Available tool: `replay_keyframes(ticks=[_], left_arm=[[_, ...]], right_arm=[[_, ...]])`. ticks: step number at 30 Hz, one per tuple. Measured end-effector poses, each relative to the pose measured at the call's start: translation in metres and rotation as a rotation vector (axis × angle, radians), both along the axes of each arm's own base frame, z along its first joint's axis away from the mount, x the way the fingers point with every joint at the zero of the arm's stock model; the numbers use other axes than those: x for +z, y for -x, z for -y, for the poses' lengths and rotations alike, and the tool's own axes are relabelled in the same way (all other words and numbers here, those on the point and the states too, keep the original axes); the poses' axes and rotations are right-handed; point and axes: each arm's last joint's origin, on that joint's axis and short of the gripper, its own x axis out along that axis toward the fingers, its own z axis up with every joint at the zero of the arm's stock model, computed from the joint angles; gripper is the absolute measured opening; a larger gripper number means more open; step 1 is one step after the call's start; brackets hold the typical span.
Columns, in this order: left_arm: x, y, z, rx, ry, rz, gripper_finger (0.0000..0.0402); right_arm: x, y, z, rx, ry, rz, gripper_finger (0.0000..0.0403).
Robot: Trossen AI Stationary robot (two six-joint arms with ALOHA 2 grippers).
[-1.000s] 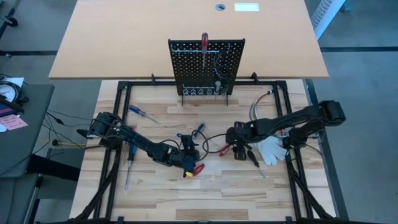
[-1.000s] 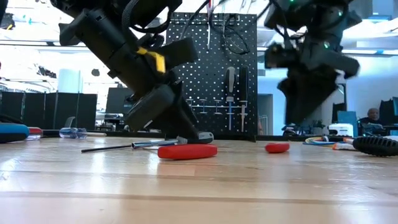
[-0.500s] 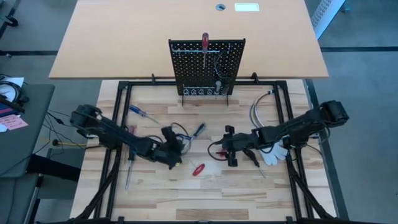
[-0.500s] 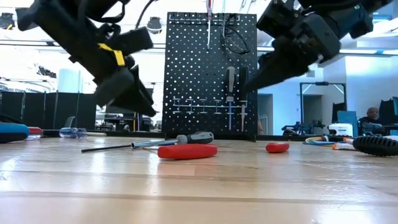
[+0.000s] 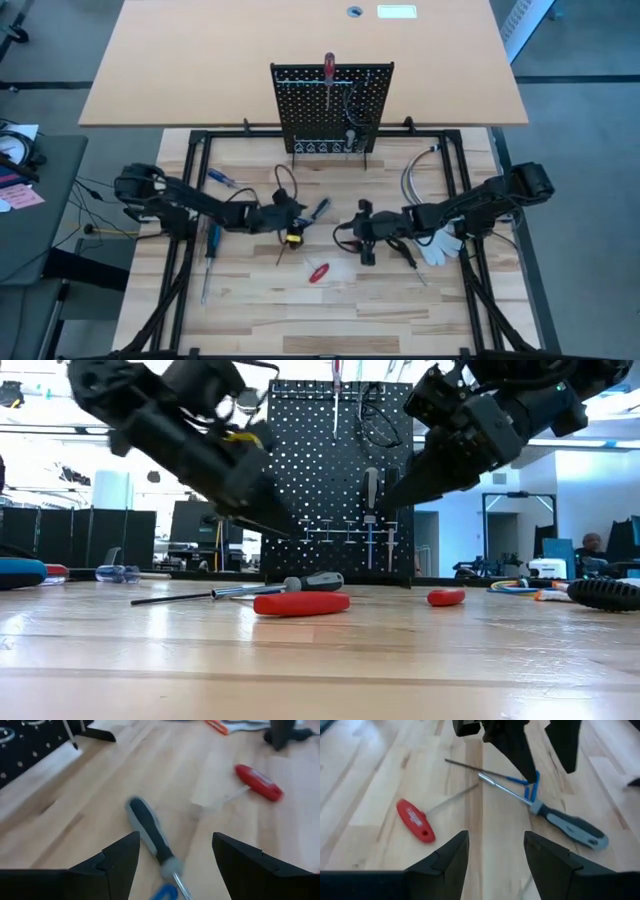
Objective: Hang tools onto peg board
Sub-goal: Hang the transparent blue screwdriver on the pegboard
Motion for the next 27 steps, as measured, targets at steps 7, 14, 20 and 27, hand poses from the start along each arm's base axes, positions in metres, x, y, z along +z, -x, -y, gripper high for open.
replay_keyframes(ticks=[7,14,20,27], left_arm=[[-0.012,-0.038,-0.017,0.079,0.034,-0.049,0.0244],[-0.024,-0.058,-0.031,0.118,0.082,-0.202,0.0244],[-0.034,-0.062,-0.036,0.057,0.183,-0.224,0.0211],[-0.033,-0.063,-0.037,0.044,0.175,-0.21,0.0099]], right_arm=[[-0.001,0.001,-0.002,-0.005,-0.012,-0.014,0.0198],[-0.001,0.002,-0.008,0.013,-0.012,-0.013,0.0198],[-0.002,0.002,-0.007,0.009,-0.017,-0.018,0.0198],[-0.002,0.003,-0.007,0.008,-0.017,-0.021,0.0198]])
